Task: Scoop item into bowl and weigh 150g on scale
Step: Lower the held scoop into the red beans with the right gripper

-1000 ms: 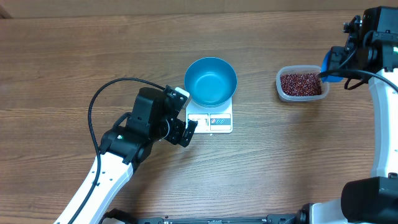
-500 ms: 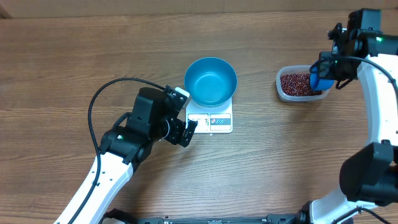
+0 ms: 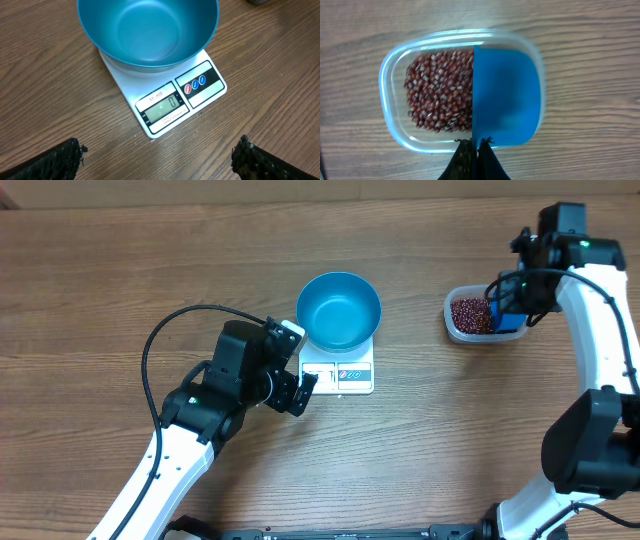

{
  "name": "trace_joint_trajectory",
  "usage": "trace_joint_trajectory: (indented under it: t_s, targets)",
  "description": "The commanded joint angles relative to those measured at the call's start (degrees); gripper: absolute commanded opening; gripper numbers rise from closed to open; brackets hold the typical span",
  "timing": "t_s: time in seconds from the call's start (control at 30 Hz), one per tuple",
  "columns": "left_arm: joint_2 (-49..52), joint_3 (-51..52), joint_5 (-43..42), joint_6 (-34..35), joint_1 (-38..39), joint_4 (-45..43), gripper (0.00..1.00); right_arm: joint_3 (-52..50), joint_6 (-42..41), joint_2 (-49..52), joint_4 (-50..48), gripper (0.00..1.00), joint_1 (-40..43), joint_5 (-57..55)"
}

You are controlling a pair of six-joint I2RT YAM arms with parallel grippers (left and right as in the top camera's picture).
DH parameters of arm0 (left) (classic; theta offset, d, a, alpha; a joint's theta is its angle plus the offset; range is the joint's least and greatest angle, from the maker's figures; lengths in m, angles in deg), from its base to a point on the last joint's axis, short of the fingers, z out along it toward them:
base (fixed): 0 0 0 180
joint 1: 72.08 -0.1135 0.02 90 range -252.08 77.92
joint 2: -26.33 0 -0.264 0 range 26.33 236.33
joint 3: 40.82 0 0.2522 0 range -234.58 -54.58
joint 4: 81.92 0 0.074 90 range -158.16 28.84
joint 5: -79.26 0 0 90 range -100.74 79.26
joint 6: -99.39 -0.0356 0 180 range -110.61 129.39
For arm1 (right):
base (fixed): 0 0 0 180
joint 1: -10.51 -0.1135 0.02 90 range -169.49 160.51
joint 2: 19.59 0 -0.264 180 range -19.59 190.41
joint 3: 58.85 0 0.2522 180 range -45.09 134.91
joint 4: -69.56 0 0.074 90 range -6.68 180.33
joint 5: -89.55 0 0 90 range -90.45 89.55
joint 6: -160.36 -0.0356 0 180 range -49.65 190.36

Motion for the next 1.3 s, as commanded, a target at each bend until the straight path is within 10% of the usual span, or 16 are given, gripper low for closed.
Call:
trace_joint_trajectory:
  t_s: [0.0,0.7,1.27]
  targets:
    - [0.3,0.1,0.3,0.7,-0.2,0.0,1.00,-2.7,-0.4,0.4,-0.2,0.04,-1.8,-0.9]
    - [0.3,0.1,0.3,0.7,-0.2,0.0,1.00,-4.8,-3.5,0.5,1.4,0.04,-2.4,18.1]
    - [0.3,0.1,0.3,0.7,-0.2,0.0,1.00,-4.7,-4.2,0.5,2.6,0.04,16.5,37.6]
